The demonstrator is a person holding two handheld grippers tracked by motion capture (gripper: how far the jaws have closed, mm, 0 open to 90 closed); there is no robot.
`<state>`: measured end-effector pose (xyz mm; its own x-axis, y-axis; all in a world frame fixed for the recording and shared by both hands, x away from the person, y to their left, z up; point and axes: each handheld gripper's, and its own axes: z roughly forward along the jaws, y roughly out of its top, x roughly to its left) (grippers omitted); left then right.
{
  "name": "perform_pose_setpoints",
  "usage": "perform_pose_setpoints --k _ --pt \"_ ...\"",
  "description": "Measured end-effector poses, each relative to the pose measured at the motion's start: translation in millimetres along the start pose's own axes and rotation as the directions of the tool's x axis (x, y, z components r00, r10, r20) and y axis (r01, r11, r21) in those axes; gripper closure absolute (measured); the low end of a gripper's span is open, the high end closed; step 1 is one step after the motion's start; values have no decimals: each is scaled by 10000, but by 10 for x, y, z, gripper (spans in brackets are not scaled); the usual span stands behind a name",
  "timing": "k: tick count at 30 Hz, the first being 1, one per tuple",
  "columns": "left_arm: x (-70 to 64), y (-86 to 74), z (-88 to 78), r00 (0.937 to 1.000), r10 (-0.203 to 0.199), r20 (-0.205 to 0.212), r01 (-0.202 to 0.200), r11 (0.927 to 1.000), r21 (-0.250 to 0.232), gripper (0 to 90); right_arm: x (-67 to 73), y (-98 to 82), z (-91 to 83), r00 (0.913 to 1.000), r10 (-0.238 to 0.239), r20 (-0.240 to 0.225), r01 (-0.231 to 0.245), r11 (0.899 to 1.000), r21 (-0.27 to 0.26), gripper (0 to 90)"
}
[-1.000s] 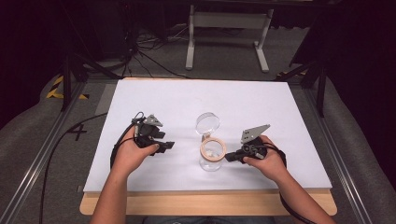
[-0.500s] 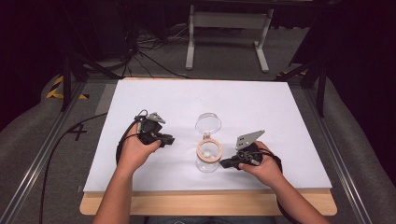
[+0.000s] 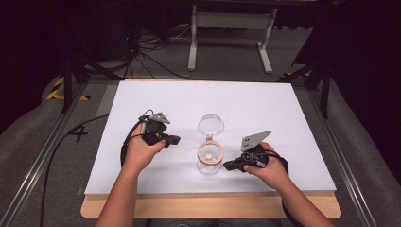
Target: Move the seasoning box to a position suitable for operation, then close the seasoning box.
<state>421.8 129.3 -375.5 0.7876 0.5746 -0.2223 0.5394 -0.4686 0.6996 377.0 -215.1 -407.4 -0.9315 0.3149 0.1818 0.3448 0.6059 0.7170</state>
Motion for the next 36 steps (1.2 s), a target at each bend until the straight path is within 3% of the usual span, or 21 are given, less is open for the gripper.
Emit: perform_pose_setpoints --k 3,7,14,21,28,31,36 --pt "23 48 -13 9995 -296 74 299 9985 -467 898 15 17 -96 9998 157 133 -153 9993 -330 900" --pt "6 142 26 9998 -155 96 164 9950 -989 898 70 95 -185 9995 302 116 -292 9964 -793 900" --pt "-9 307 110 9999 87 146 -63 9869 -1609 896 114 226 -281 9982 381 473 -331 9942 -1025 900" --pt "7 440 195 9989 385 272 -331 9834 -1785 892 120 308 -326 9957 477 791 -400 9945 -964 900" --pt "-20 571 276 9967 581 564 -437 9726 -2283 893 90 369 -271 9932 654 966 -559 9936 -980 900" --pt "-39 599 285 9950 692 724 -499 9693 -2409 893 69 384 -258 9931 957 679 -864 9879 -1287 900" --pt "-88 615 259 9937 857 721 -651 9661 -2500 890 72 433 -260 9917 991 814 -863 9852 -1479 900"
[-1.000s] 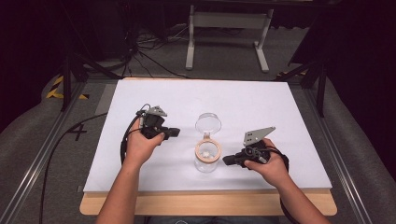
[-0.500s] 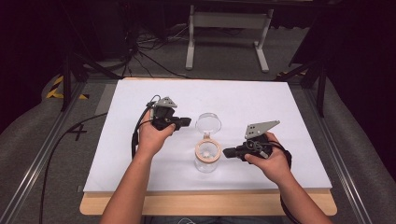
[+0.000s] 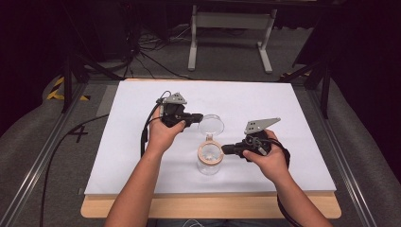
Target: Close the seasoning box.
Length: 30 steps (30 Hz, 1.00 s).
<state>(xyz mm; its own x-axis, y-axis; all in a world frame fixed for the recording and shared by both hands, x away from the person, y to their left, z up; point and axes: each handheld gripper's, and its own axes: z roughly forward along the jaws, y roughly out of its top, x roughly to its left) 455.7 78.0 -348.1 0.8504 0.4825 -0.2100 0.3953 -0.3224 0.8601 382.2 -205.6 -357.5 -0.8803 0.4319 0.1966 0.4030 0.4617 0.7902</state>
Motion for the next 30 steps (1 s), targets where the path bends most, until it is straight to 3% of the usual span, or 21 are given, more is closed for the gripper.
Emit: perform_pose_setpoints --k 17,24,30 --pt "-123 57 -98 9977 522 433 -524 9986 37 880 0 90 26 9999 2 137 -1 9999 -102 900" --pt "-177 71 -153 9944 543 909 -554 9984 92 871 0 96 24 9999 -16 112 18 9999 -113 900" --pt "-181 67 -171 9937 608 943 -639 9975 305 871 -2 75 23 9999 4 101 -3 10000 -68 900"
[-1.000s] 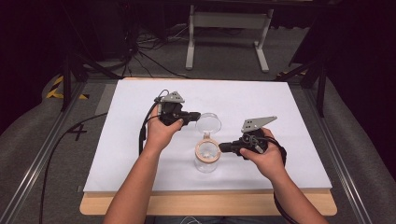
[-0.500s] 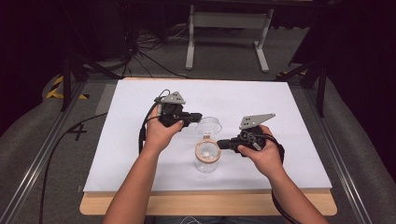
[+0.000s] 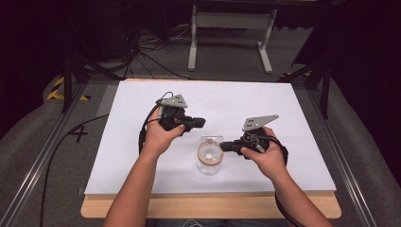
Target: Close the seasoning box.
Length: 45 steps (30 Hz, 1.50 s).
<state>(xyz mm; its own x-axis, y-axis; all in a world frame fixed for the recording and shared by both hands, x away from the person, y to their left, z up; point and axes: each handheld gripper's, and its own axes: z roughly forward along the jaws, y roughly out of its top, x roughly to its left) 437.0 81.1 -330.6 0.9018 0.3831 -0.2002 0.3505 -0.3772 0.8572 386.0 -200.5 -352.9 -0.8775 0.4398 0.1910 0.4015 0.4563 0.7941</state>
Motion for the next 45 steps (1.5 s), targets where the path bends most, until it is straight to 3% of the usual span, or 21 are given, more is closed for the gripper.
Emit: perform_pose_setpoints --k 7,10,16,22,45 --pt "14 -9 -59 9999 -146 -13 146 9999 -45 855 -10 -38 -9 10000 72 -27 -72 10000 61 900" --pt "28 -12 -103 9999 -77 -148 79 9999 146 823 -2 -43 -18 10000 52 -52 -51 9999 108 900" --pt "70 -59 -184 9997 -196 110 192 9991 388 788 42 -40 -14 9998 -75 -169 82 9990 429 900" --pt "78 -78 -226 9997 -247 -86 252 9977 636 782 86 -40 4 9994 -227 -272 247 9968 767 900" --pt "90 -100 -218 9995 -330 25 327 9961 825 765 104 -152 46 9976 -131 -684 241 9864 1623 900"
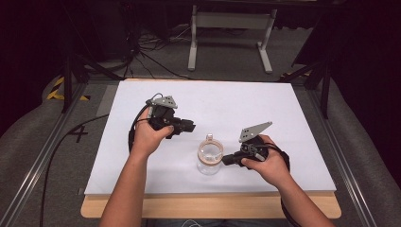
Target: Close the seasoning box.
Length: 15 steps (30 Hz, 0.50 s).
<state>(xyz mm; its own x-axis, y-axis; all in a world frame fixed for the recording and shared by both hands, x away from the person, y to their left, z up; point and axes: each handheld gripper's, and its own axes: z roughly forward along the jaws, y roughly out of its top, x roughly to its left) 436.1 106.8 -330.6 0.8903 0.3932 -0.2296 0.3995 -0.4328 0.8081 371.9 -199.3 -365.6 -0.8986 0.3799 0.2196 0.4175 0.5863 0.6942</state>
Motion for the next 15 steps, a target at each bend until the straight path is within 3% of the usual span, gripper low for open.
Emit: perform_pose_setpoints --k 15 --pt "3 -10 -17 10000 -36 -49 36 10000 19 744 -6 -34 -54 9999 31 144 -30 10000 -47 899"
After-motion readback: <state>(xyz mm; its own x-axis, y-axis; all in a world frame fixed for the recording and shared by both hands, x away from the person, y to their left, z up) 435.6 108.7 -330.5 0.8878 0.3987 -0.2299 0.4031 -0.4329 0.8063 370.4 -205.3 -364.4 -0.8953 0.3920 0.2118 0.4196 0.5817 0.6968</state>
